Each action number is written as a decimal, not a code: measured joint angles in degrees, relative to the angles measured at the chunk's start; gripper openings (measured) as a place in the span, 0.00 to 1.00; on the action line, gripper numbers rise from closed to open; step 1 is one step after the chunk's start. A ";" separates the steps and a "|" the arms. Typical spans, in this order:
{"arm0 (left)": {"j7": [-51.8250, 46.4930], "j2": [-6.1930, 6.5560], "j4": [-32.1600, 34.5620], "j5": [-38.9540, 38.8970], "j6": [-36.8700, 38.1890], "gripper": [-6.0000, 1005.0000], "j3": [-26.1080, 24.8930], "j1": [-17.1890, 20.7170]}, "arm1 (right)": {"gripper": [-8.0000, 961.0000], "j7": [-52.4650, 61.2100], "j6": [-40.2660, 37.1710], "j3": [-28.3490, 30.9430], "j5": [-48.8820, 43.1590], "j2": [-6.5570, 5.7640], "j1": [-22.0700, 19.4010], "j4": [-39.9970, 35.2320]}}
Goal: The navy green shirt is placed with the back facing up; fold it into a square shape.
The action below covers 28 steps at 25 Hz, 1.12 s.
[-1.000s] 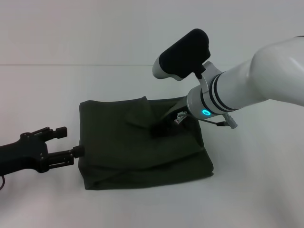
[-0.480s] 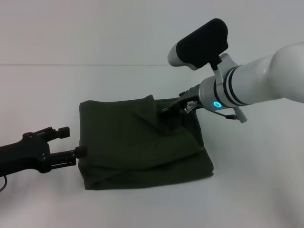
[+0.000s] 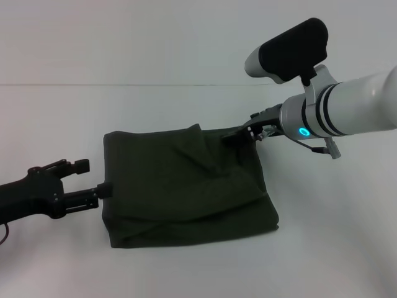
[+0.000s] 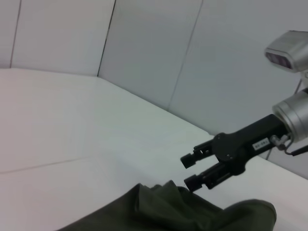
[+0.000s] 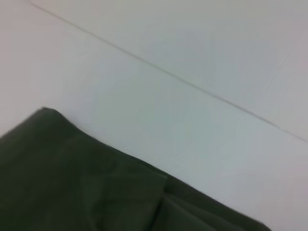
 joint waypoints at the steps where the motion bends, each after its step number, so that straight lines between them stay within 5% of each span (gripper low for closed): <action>1: 0.01 0.00 -0.03 -0.15 0.18 0.90 -0.26 -0.04 | 0.92 0.00 -0.58 -0.10 0.09 0.05 -0.41 -1.15; 28: 2.32 0.02 -0.33 -1.01 4.81 0.90 -6.24 1.09 | 0.92 0.08 -6.21 -6.04 2.36 0.52 4.41 -2.46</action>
